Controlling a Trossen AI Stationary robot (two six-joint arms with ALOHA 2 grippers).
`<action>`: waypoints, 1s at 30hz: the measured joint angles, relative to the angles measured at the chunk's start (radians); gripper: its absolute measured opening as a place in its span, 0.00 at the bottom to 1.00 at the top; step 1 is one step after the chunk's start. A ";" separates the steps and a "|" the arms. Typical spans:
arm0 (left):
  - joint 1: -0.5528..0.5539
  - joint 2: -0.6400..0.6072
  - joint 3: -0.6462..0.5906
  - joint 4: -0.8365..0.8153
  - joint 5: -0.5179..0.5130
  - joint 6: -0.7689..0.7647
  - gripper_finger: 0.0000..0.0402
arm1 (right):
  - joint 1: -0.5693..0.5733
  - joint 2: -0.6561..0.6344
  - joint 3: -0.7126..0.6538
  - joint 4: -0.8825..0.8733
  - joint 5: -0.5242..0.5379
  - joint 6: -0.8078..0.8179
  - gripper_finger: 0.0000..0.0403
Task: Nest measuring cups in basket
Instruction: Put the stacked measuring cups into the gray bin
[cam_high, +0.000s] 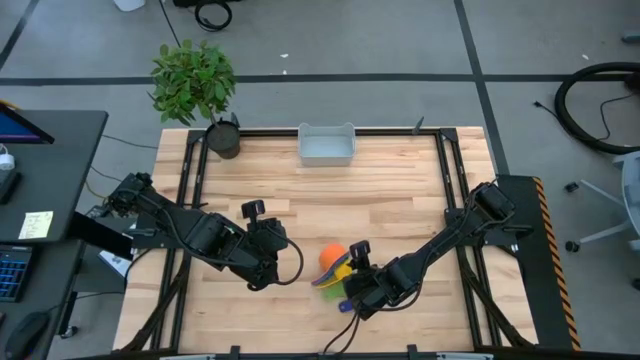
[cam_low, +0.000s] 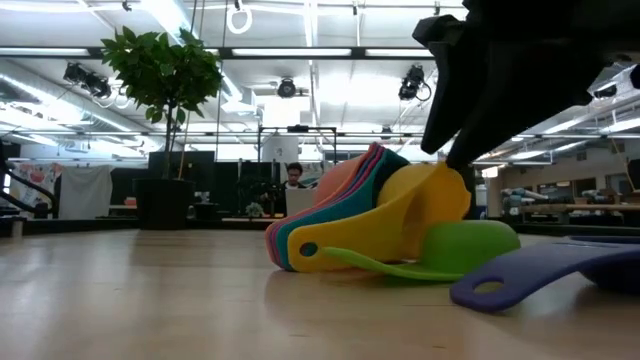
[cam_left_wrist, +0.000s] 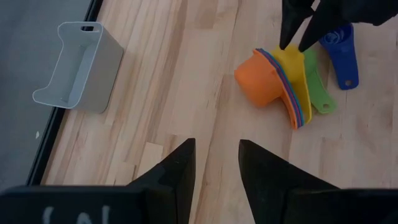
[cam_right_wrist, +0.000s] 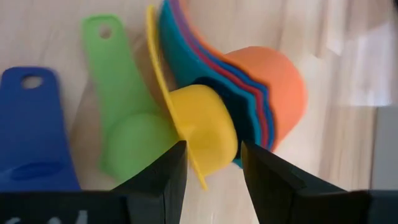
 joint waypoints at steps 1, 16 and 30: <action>0.000 0.000 0.000 0.000 0.000 0.000 0.32 | 0.000 0.000 0.000 0.000 -0.005 -0.008 0.39; 0.000 0.000 0.000 0.003 0.000 -0.001 0.32 | -0.027 -0.001 0.000 0.012 0.112 -0.028 0.39; 0.000 0.000 0.000 0.003 0.000 0.000 0.32 | -0.051 -0.038 0.000 -0.006 0.049 -0.075 0.39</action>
